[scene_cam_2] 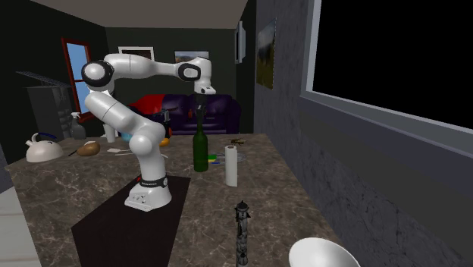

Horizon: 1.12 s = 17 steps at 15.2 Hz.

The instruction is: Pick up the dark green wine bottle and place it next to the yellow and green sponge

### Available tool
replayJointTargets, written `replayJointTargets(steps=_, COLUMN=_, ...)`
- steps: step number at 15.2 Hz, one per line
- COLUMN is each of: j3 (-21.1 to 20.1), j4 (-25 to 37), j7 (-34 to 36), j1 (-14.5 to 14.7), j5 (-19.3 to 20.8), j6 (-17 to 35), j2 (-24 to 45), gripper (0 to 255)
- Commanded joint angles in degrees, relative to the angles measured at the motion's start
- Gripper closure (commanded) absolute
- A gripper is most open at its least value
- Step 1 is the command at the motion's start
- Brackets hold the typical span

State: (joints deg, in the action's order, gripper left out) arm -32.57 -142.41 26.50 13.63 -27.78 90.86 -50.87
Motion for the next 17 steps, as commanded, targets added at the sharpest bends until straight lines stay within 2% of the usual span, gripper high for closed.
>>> replayJointTargets(steps=1, j3=0.0, j4=0.0, j7=0.0, j1=0.0, j5=0.0, j6=0.0, j2=0.0, gripper=255)
replayJointTargets(steps=2, j3=0.0, j4=0.0, j7=0.0, j1=0.0, j5=0.0, j6=0.0, j2=0.0, gripper=255)
replayJointTargets(steps=3, j3=0.0, j4=0.0, j7=0.0, j1=0.0, j5=0.0, j6=0.0, j2=0.0, gripper=0)
replayJointTargets(steps=8, j3=0.0, j4=0.0, j7=0.0, j1=0.0, j5=0.0, j6=0.0, j2=0.0, gripper=0)
replayJointTargets(steps=12, j3=2.5, j4=7.7, j7=0.6, j1=-1.3, j5=2.5, j6=-5.9, j2=1.9, gripper=0)
replayJointTargets(steps=17, j3=2.5, j4=7.7, j7=0.7, j1=-1.2, j5=2.6, j6=-5.9, j2=1.9, gripper=0)
